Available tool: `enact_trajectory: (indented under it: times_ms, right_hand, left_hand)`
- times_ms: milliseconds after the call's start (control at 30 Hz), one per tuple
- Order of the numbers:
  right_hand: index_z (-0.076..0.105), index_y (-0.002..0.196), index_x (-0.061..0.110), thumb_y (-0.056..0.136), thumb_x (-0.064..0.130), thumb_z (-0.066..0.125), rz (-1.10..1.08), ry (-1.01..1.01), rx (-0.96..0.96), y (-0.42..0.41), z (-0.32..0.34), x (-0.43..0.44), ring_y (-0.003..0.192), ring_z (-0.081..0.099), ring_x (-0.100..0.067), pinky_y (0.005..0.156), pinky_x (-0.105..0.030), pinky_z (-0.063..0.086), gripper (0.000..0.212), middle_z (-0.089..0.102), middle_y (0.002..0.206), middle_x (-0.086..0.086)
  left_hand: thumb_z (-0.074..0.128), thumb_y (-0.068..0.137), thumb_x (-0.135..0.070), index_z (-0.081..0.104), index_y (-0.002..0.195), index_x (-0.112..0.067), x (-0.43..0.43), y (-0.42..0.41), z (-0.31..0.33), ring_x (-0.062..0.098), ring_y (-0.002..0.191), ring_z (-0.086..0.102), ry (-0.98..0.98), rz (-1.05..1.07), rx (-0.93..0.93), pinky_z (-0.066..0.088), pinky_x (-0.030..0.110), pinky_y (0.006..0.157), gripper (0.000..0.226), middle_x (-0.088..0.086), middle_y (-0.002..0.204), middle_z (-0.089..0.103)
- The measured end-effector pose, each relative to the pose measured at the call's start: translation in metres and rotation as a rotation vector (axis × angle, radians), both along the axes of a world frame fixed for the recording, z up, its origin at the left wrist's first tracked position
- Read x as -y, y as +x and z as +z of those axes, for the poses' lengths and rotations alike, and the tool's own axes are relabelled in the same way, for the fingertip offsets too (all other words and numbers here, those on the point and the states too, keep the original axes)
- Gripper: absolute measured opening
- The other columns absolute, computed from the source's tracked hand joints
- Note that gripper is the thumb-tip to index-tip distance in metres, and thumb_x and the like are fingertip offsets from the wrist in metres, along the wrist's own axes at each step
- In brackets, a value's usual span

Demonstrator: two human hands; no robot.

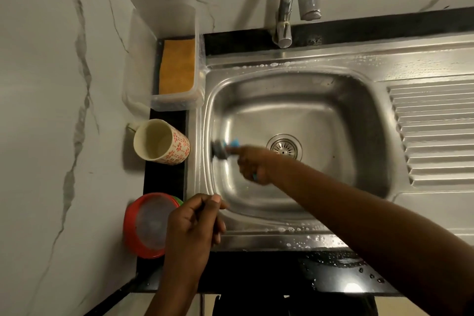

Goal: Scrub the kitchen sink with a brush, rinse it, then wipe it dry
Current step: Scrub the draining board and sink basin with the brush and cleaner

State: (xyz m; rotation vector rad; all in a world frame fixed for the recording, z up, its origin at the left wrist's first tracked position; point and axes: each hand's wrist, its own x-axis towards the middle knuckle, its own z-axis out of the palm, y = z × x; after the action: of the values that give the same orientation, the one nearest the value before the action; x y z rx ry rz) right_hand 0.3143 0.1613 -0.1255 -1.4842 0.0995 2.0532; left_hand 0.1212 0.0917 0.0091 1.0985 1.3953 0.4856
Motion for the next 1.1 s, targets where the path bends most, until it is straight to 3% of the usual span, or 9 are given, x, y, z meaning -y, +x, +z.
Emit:
enact_trajectory:
  times_ms: [133, 300, 367, 467, 567, 767, 867, 967, 1100]
  right_hand:
    - [0.058, 0.083, 0.018, 0.093, 0.037, 0.078, -0.252, -0.011, 0.04, 0.007, -0.011, -0.062, 0.033, 0.021, -0.005, 0.03, -0.016, 0.022, 0.03, 0.031, 0.047, 0.007]
    - [0.062, 0.096, 0.013, 0.098, 0.029, 0.072, 0.174, -0.125, -0.076, -0.011, -0.023, 0.039, 0.034, 0.027, -0.004, 0.033, -0.014, 0.024, 0.019, 0.038, 0.05, 0.006]
    - [0.061, 0.095, 0.011, 0.099, 0.027, 0.071, 0.224, -0.137, -0.071, -0.01, -0.021, 0.043, 0.033, 0.026, -0.003, 0.032, -0.013, 0.024, 0.019, 0.038, 0.051, 0.006]
    - [0.051, 0.078, 0.015, 0.102, 0.028, 0.066, 0.002, 0.008, -0.012, 0.01, -0.02, -0.03, 0.025, 0.025, -0.003, 0.028, -0.014, 0.022, 0.031, 0.032, 0.038, 0.007]
    - [0.055, 0.077, 0.014, 0.095, 0.03, 0.076, -0.278, -0.057, -0.029, 0.016, -0.025, -0.078, 0.027, 0.028, -0.003, 0.028, -0.016, 0.026, 0.031, 0.037, 0.042, 0.007]
    - [0.051, 0.075, 0.016, 0.1, 0.028, 0.07, 0.054, -0.254, -0.036, -0.024, -0.036, 0.026, 0.026, 0.026, -0.004, 0.031, -0.011, 0.024, 0.034, 0.035, 0.045, 0.007]
    - [0.05, 0.077, 0.016, 0.101, 0.028, 0.067, -0.088, -0.068, -0.018, 0.002, -0.037, -0.026, 0.024, 0.026, -0.004, 0.028, -0.013, 0.024, 0.032, 0.033, 0.038, 0.007]
    - [0.06, 0.083, 0.012, 0.094, 0.031, 0.078, -0.31, -0.08, 0.01, 0.018, -0.034, -0.081, 0.028, 0.03, -0.004, 0.029, -0.015, 0.029, 0.028, 0.04, 0.044, 0.006]
    - [0.059, 0.091, 0.013, 0.093, 0.029, 0.079, -0.104, -0.132, 0.108, -0.01, -0.048, -0.016, 0.029, 0.031, -0.006, 0.033, -0.014, 0.028, 0.026, 0.042, 0.05, 0.003]
  left_hand:
    - [0.06, 0.103, -0.019, 0.075, 0.078, -0.019, -0.006, 0.0, -0.001, 0.018, 0.05, 0.052, 0.026, 0.0, -0.009, 0.044, 0.021, 0.047, 0.029, 0.01, 0.06, 0.062]
    - [0.06, 0.103, -0.022, 0.073, 0.079, -0.019, -0.013, 0.005, 0.0, 0.019, 0.051, 0.052, 0.044, -0.017, 0.004, 0.043, 0.023, 0.048, 0.028, 0.008, 0.059, 0.061]
    - [0.06, 0.102, -0.022, 0.074, 0.079, -0.019, -0.014, 0.008, 0.001, 0.019, 0.051, 0.052, 0.055, -0.022, 0.011, 0.043, 0.023, 0.049, 0.028, 0.008, 0.059, 0.06]
    - [0.06, 0.102, -0.023, 0.074, 0.078, -0.019, -0.017, 0.01, 0.003, 0.018, 0.05, 0.052, 0.072, -0.022, -0.002, 0.043, 0.022, 0.05, 0.028, 0.009, 0.059, 0.06]
    - [0.061, 0.103, -0.023, 0.074, 0.078, -0.02, -0.018, 0.011, 0.006, 0.018, 0.051, 0.053, 0.076, -0.007, -0.016, 0.044, 0.02, 0.049, 0.028, 0.009, 0.06, 0.062]
    - [0.06, 0.103, -0.021, 0.073, 0.077, -0.018, -0.02, 0.017, 0.008, 0.016, 0.05, 0.051, 0.079, -0.035, -0.011, 0.043, 0.019, 0.049, 0.029, 0.006, 0.058, 0.06]
    - [0.06, 0.102, -0.022, 0.074, 0.079, -0.016, -0.023, 0.019, 0.008, 0.017, 0.052, 0.052, 0.072, -0.039, -0.012, 0.043, 0.019, 0.05, 0.027, 0.006, 0.059, 0.061]
    - [0.06, 0.103, -0.024, 0.075, 0.08, -0.018, -0.024, 0.019, 0.009, 0.017, 0.053, 0.053, 0.073, -0.01, -0.027, 0.045, 0.021, 0.049, 0.028, 0.007, 0.061, 0.063]
    - [0.06, 0.103, -0.022, 0.074, 0.079, -0.017, -0.023, 0.016, 0.008, 0.017, 0.052, 0.052, 0.054, 0.01, -0.014, 0.042, 0.02, 0.047, 0.028, 0.01, 0.061, 0.062]
